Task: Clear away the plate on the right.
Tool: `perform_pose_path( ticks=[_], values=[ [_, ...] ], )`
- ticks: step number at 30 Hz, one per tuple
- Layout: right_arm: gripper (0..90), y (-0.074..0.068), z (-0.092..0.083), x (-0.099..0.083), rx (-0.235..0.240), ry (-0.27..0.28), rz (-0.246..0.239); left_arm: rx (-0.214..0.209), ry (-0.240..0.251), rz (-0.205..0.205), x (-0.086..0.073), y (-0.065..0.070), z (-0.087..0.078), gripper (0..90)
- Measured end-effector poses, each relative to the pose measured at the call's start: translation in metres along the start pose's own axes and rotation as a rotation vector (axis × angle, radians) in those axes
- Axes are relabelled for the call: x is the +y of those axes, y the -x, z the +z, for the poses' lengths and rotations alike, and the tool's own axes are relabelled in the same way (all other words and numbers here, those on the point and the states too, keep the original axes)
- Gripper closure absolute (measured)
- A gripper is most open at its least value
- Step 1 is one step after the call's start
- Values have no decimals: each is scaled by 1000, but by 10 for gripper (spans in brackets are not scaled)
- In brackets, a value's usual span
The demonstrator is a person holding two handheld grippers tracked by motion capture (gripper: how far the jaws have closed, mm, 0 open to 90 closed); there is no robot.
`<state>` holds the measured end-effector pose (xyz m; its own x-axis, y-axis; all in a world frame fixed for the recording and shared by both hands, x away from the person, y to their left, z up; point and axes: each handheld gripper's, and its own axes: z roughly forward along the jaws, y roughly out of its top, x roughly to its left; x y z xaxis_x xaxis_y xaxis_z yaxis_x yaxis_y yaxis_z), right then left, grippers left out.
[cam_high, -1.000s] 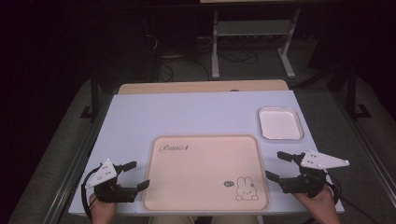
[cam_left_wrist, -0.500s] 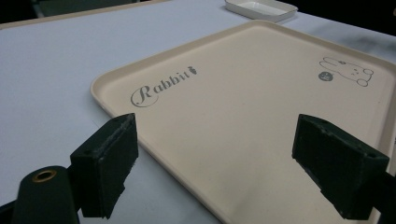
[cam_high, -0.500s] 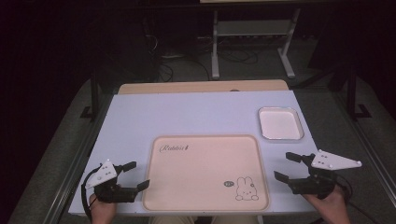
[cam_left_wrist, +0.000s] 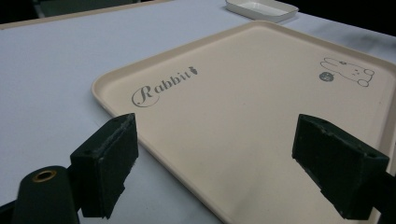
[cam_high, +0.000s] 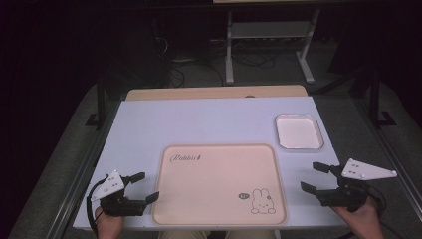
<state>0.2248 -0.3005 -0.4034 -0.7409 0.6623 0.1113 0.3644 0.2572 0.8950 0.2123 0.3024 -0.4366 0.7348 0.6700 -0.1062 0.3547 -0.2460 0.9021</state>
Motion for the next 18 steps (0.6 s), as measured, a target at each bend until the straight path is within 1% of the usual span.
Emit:
perform_pose_path(
  ticks=[10, 12, 18],
  values=[
    [173, 14, -12, -2, -22, -13, 15, -1, 3, -1, 0, 0, 0, 140],
    [192, 19, -14, -3, -20, -18, 19, 0, 1, -2, 0, 0, 0, 140],
    [192, 35, -18, -3, -29, -32, 47, -4, 3, -3, 0, 0, 1, 140]
  ],
)
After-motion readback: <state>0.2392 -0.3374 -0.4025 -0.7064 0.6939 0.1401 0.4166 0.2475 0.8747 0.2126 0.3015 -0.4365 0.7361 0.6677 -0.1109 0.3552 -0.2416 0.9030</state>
